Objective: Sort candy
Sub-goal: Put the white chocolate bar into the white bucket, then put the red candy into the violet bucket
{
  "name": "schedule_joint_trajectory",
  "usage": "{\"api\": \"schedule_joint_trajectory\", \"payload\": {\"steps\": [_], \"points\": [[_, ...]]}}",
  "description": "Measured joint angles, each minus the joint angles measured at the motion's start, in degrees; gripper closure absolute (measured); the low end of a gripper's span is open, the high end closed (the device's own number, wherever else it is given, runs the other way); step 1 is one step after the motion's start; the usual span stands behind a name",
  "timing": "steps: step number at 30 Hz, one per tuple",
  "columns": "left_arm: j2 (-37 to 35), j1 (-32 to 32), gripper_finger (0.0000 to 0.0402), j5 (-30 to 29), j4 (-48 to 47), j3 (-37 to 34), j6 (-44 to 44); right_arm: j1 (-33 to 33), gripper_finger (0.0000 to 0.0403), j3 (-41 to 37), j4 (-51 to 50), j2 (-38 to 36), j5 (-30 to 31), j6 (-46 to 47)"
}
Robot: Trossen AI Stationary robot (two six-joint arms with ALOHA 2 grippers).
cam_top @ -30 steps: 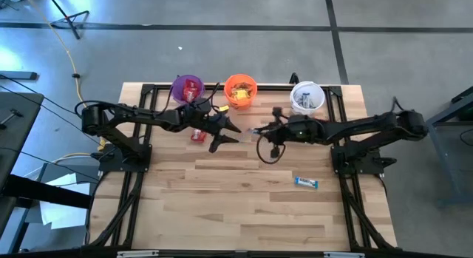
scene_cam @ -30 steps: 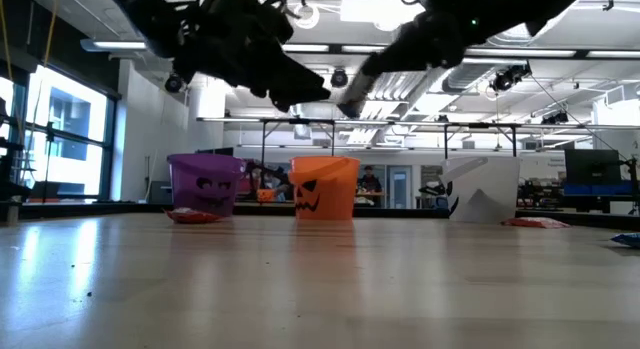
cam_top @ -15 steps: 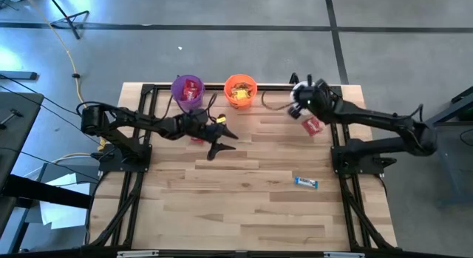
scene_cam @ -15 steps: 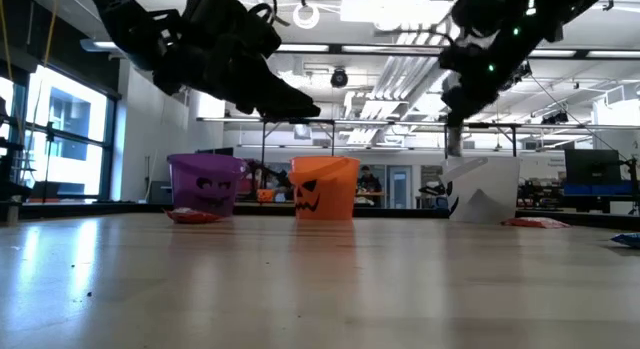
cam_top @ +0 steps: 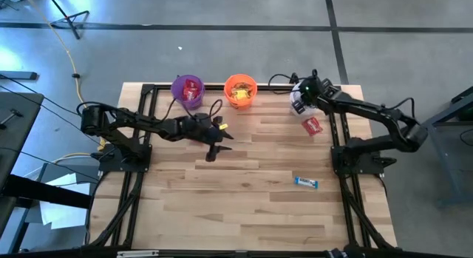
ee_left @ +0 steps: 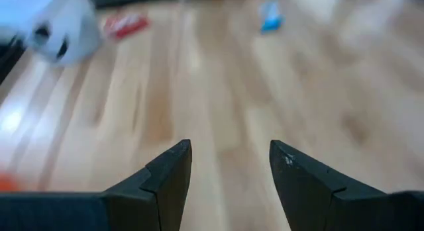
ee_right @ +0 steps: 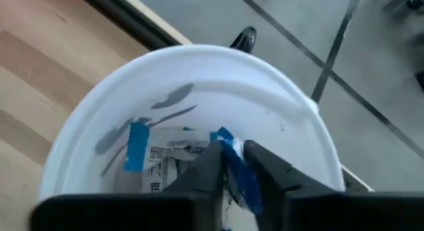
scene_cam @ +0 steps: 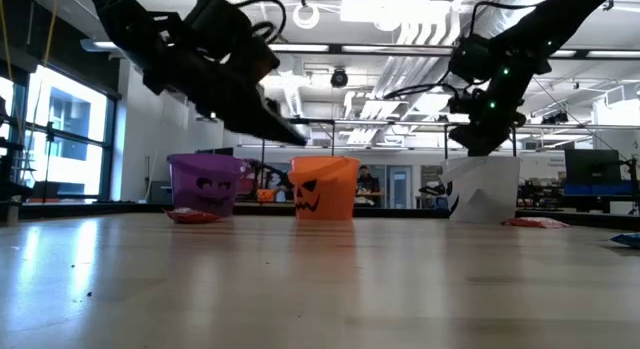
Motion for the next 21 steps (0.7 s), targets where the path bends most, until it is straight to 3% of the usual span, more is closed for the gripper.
{"api": "schedule_joint_trajectory", "payload": {"steps": [6, 10, 14, 18, 21], "points": [[-0.3, 0.0, 0.0211, -12.5, -13.0, 1.7, 0.9, 1.5, 0.0256, 0.3, -0.9, 0.0, 5.0, -0.2], [-0.4, 0.0, 0.0211, -16.1, -23.5, 3.9, 0.3, 3.5, 0.0208, 2.5, -3.3, -3.1, 7.0, 0.0], [-0.4, 0.0, 0.0211, -21.3, -33.6, 5.3, -1.4, 7.2, 0.0205, 3.6, -5.5, -7.4, 6.7, 1.4], [-0.4, 0.0, 0.0211, -31.4, -40.5, 5.4, -5.1, 11.7, 0.0227, 3.1, -5.5, -11.3, 6.6, 3.0], [-0.4, 0.8, 0.021, -33.0, -43.8, 5.4, -7.5, 14.4, 0.0242, 2.7, -5.5, -13.1, 6.7, 3.3]]}}
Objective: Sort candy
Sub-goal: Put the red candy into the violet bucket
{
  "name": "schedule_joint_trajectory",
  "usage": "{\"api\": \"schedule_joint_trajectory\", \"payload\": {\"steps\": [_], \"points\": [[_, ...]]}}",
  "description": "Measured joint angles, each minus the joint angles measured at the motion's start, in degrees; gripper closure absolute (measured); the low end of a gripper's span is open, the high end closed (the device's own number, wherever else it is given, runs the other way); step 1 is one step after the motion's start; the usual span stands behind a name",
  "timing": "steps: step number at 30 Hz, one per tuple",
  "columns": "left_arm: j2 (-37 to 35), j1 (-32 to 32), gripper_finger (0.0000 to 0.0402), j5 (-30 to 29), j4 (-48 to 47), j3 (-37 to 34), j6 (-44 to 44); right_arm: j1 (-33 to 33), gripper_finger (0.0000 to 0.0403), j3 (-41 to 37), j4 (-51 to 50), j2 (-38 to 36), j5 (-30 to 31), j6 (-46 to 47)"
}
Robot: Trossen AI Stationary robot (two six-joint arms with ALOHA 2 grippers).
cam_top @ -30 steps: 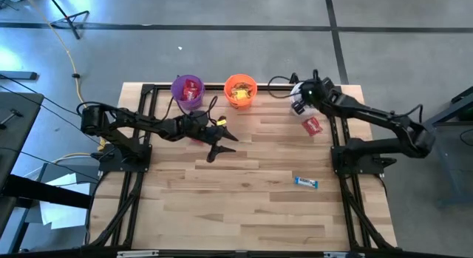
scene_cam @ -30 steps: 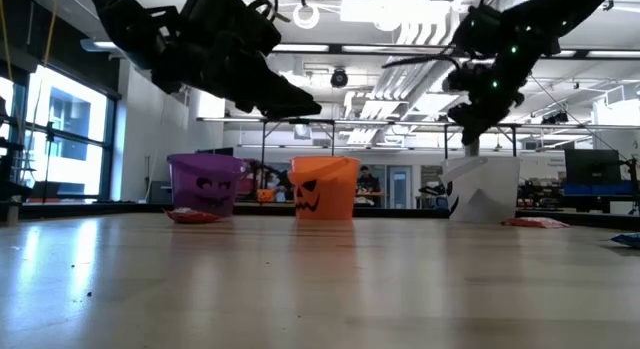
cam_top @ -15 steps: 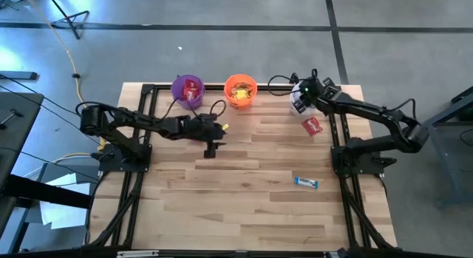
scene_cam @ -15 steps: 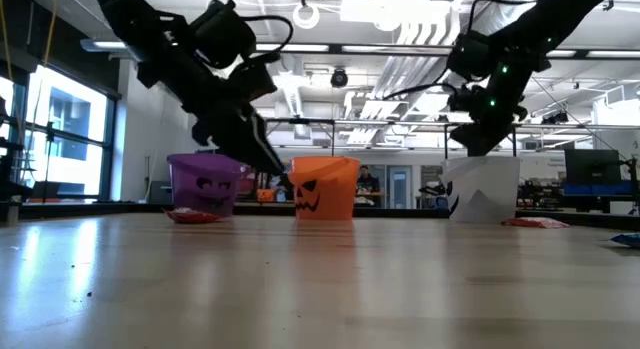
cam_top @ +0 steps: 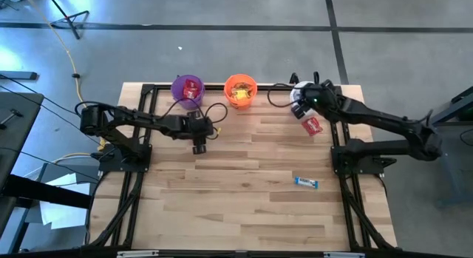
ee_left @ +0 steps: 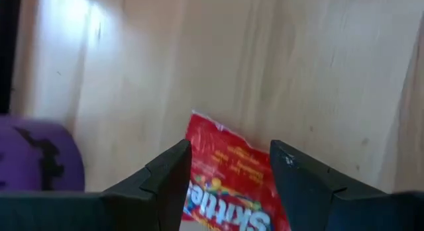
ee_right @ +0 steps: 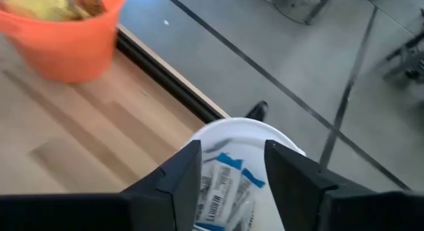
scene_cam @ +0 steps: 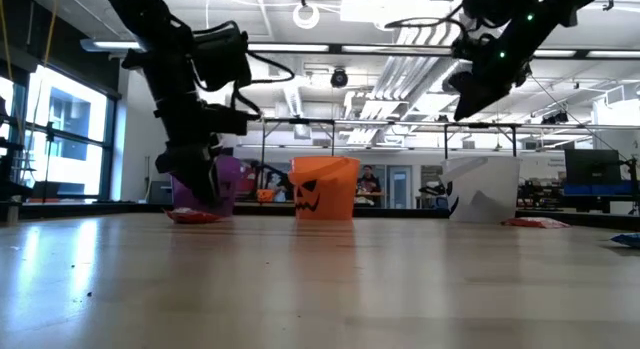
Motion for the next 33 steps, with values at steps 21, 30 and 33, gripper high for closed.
{"api": "schedule_joint_trajectory", "payload": {"steps": [21, 30, 33], "points": [[0.0, -0.6, 0.019, 1.4, -4.3, -3.0, 7.7, 3.6, 0.0258, -0.2, 0.4, -0.7, 0.2, 0.0], [0.0, -3.8, 0.019, -2.0, -5.1, -3.4, 7.8, 3.6, 0.0258, -0.2, 0.4, -0.7, 0.2, 0.0], [0.0, -5.7, 0.019, -2.1, -6.8, -2.6, 7.8, 3.6, 0.0258, -0.2, 0.4, -0.7, 0.2, 0.0]]}}
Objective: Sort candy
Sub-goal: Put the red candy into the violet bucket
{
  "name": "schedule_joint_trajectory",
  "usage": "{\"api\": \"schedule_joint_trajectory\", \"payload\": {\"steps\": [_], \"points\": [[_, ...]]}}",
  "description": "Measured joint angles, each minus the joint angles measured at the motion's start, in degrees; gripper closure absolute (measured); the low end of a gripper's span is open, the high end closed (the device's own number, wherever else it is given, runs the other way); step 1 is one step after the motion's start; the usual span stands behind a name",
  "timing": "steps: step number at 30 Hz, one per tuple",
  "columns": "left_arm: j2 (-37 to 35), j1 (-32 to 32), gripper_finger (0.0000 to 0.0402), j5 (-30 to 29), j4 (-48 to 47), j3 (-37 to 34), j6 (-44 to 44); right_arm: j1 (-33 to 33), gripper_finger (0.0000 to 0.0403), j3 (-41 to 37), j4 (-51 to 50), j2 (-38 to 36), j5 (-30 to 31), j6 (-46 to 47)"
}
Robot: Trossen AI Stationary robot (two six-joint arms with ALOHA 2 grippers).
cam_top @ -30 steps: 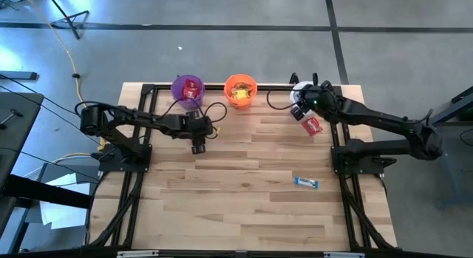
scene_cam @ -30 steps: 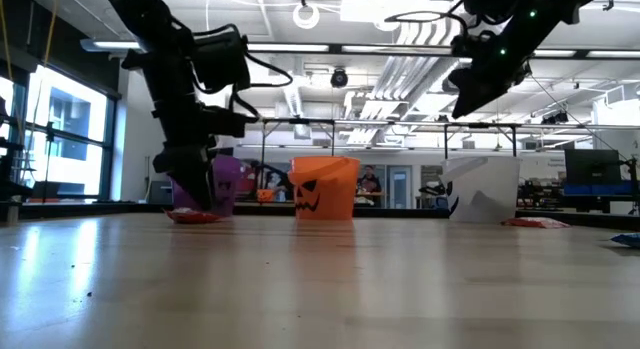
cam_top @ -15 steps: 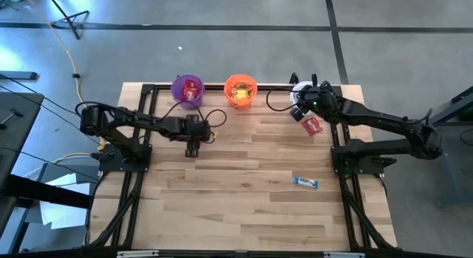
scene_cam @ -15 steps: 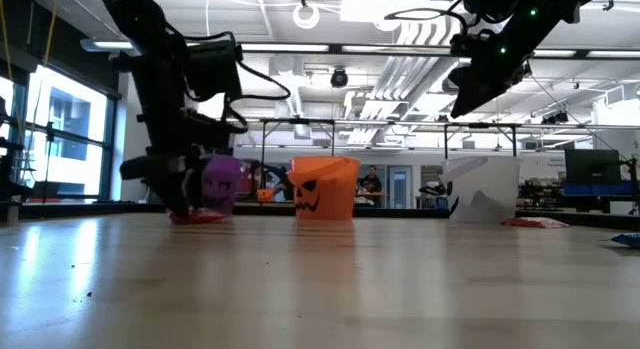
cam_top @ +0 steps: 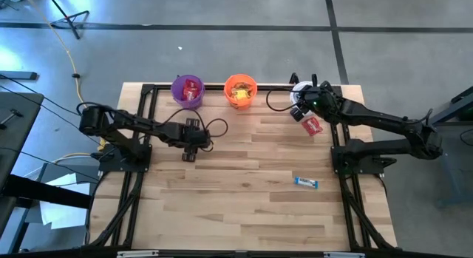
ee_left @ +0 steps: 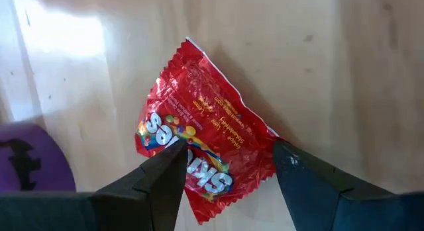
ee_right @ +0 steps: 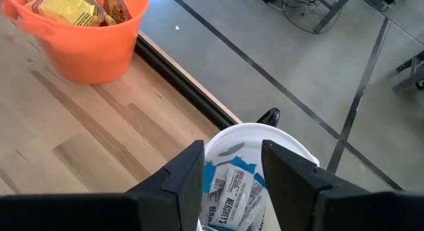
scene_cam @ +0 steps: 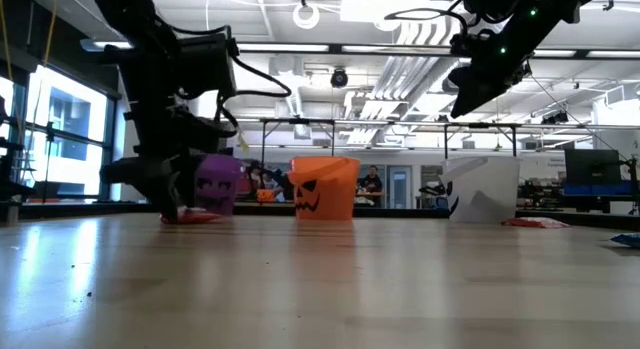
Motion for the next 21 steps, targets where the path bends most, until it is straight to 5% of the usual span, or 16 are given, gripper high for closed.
{"api": "schedule_joint_trajectory", "payload": {"steps": [21], "points": [[0.0, -9.8, 0.019, -0.1, -10.4, 1.7, -0.3, 0.0, 0.0258, 0.0, 0.0, 0.0, 0.0, 0.0]]}}
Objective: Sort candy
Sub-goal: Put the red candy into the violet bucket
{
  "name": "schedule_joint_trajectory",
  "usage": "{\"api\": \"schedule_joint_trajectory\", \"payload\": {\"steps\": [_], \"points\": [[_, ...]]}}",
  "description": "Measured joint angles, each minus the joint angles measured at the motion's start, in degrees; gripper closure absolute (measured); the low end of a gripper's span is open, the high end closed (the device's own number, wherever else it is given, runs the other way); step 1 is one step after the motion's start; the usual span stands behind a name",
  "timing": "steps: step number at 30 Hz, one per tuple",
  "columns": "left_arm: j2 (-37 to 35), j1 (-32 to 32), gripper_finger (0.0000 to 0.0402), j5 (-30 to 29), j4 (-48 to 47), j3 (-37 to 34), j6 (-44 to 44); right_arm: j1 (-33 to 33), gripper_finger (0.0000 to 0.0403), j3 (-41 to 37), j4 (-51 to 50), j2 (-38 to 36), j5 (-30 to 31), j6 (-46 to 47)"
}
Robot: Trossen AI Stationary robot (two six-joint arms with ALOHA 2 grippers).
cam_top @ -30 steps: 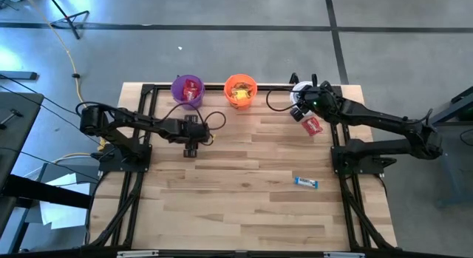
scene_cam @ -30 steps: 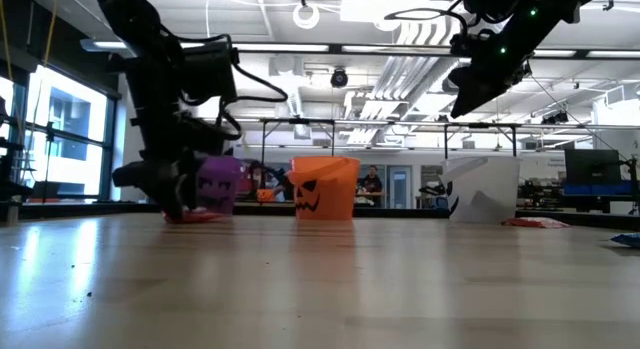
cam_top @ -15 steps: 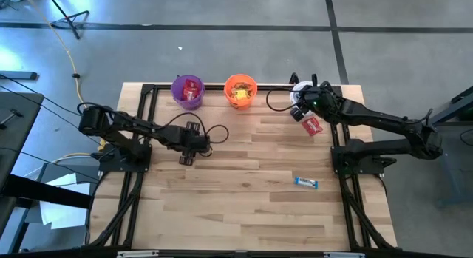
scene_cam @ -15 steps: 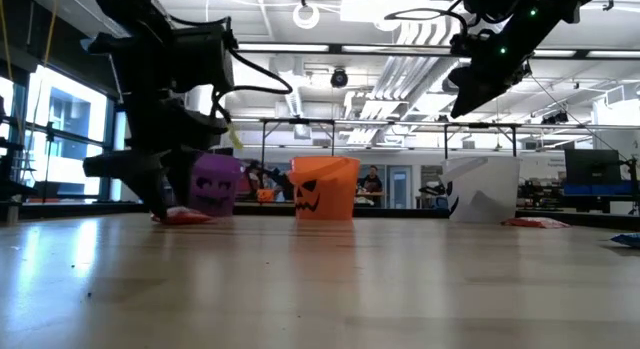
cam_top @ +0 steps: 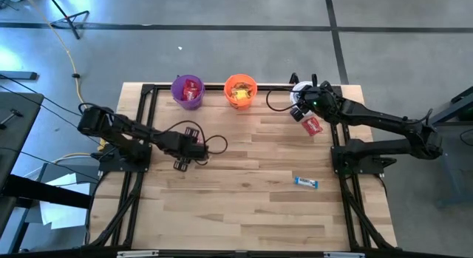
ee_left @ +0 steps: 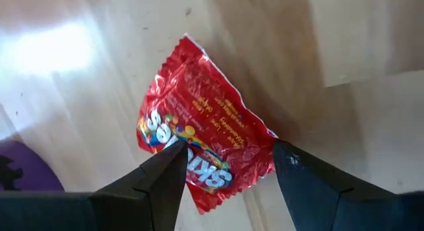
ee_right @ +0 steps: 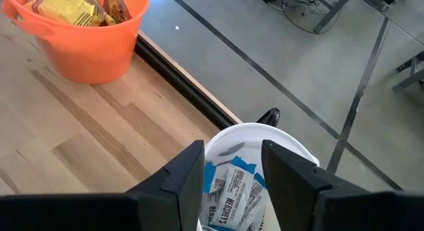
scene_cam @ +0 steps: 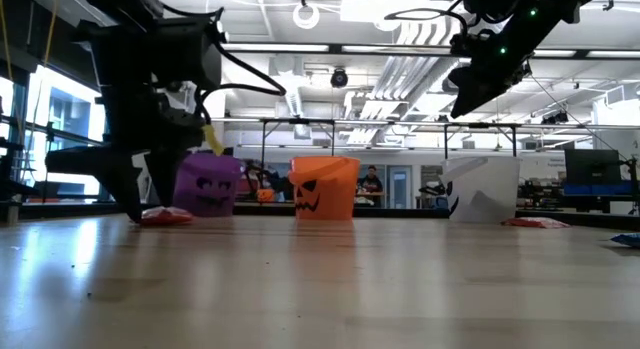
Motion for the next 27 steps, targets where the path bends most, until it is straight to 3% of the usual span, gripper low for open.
{"api": "schedule_joint_trajectory", "payload": {"steps": [13, 17, 27], "points": [[0.0, -7.5, 0.019, 2.1, -7.3, 4.6, -3.8, 0.0, 0.0258, 0.0, 0.0, 0.0, 0.0, -0.4], [0.0, -8.9, 0.019, 3.1, -8.1, 2.6, -4.4, 0.0, 0.0258, 0.0, -0.1, 0.0, 0.0, -0.4], [0.0, -9.1, 0.019, -1.9, -3.5, -1.9, -6.7, 0.0, 0.0258, 0.0, 0.0, 0.0, 0.0, -0.4]]}}
